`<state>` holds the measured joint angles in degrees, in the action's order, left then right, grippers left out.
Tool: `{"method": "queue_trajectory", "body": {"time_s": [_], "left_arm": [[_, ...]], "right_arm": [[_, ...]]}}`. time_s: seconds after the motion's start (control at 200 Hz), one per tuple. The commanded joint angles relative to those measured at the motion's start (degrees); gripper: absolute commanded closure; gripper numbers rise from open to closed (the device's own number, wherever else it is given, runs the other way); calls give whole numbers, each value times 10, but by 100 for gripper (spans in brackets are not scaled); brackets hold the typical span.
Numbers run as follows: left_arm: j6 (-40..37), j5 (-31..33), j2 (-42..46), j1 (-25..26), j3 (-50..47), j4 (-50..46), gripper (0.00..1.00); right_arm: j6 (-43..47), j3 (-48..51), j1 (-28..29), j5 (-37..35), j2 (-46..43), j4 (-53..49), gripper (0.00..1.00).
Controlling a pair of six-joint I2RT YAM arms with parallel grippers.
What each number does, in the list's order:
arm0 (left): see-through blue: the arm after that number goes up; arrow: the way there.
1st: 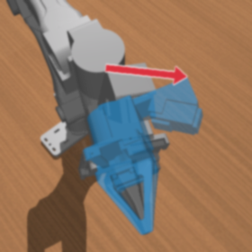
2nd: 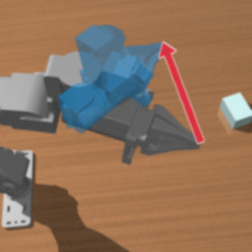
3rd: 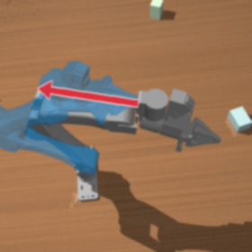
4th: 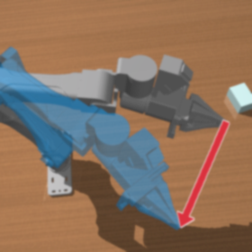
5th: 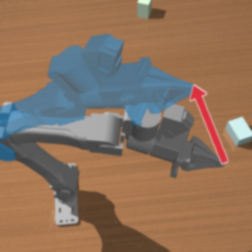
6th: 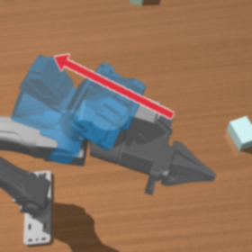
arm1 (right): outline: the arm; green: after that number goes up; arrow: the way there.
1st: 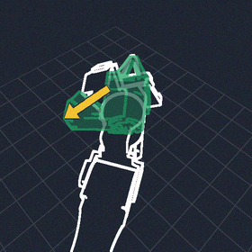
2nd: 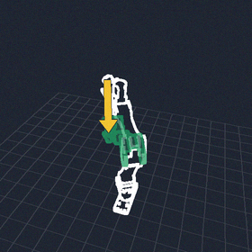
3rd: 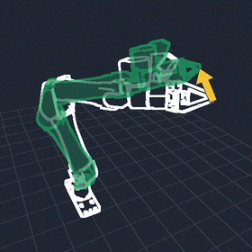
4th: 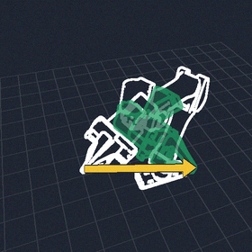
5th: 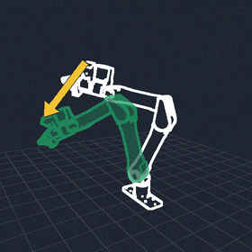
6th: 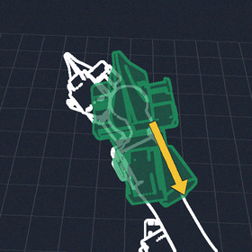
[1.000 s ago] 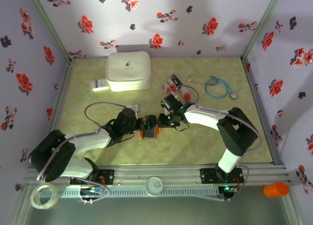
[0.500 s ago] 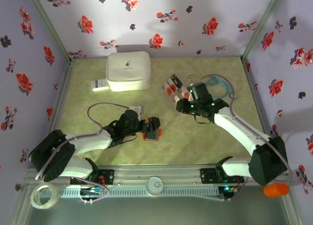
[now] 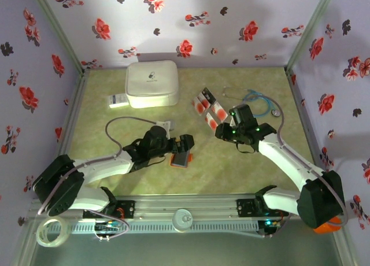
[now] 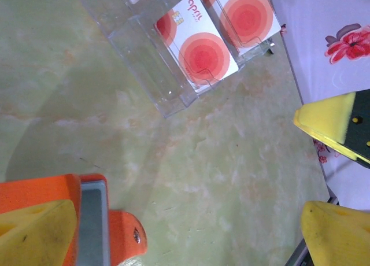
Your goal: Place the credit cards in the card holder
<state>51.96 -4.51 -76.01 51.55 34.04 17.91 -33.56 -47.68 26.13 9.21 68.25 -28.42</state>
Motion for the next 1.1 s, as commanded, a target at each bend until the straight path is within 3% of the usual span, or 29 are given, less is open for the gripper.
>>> {"method": "queue_trajectory", "body": {"time_s": [0.0, 0.32, 0.66, 1.095], "left_arm": [[-8, 6, -6, 15, 12, -9, 0], [20, 14, -83, 54, 13, 57, 0], [53, 57, -157, 62, -2, 85, 0], [88, 219, -100, 67, -21, -80, 0]], "right_arm": [[-3, 7, -5, 6, -10, 3, 58], [-3, 15, -9, 12, -9, 7, 58], [-3, 21, -11, 18, -6, 10, 58], [-17, 28, -9, 97, 41, 71, 58]]}}
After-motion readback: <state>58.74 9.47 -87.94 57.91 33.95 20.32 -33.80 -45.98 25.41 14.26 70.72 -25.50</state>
